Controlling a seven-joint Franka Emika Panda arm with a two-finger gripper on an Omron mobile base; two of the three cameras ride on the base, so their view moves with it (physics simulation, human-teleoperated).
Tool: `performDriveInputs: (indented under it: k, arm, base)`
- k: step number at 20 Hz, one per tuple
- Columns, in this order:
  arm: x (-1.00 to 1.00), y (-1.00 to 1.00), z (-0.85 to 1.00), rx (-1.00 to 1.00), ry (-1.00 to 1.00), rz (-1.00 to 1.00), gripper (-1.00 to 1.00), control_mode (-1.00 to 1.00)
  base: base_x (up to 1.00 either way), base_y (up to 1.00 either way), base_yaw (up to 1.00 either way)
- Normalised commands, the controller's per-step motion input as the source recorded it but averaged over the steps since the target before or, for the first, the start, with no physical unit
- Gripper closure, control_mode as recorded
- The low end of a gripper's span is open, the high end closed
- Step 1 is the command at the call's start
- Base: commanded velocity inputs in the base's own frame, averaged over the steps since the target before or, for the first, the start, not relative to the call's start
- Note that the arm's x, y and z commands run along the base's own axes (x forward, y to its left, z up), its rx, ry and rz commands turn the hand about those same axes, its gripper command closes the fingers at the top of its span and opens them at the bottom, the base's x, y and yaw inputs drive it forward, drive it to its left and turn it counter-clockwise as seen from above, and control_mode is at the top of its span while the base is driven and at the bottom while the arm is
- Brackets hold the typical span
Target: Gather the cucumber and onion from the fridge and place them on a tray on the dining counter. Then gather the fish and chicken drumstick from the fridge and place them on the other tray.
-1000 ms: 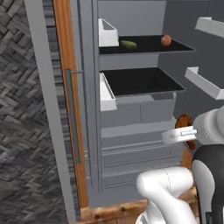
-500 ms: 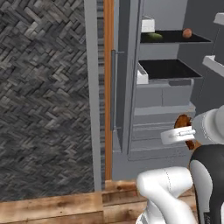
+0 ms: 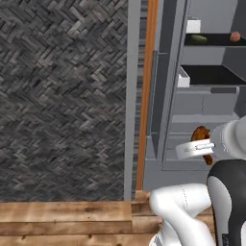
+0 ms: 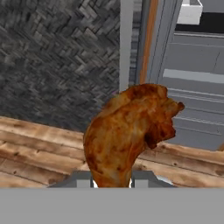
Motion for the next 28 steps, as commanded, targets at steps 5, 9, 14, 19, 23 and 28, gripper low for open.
performDriveInputs:
  k: [5, 9, 14, 19, 23, 28]
  arm:
    - [0.00, 0.00, 0.00, 0.00, 0.00, 0.00, 1.00, 1.00]
    - [0.00, 0.00, 0.00, 0.00, 0.00, 0.00, 1.00, 1.00]
    - [0.00, 0.00, 0.00, 0.00, 0.00, 0.00, 1.00, 1.00]
    - [0.00, 0.00, 0.00, 0.00, 0.00, 0.00, 1.00, 1.00]
    - [0.00, 0.00, 0.00, 0.00, 0.00, 0.00, 1.00, 1.00]
    - [0.00, 0.00, 0.00, 0.00, 0.00, 0.00, 1.00, 1.00]
  base:
    - [-0.20, 0.65, 0.48]
    - [-0.01, 0.64, 0.54]
    - [0.02, 0.57, 0.57]
    - [0.43, 0.70, 0.40]
    - [0.52, 0.64, 0.39]
    - [0.45, 0.60, 0.41]
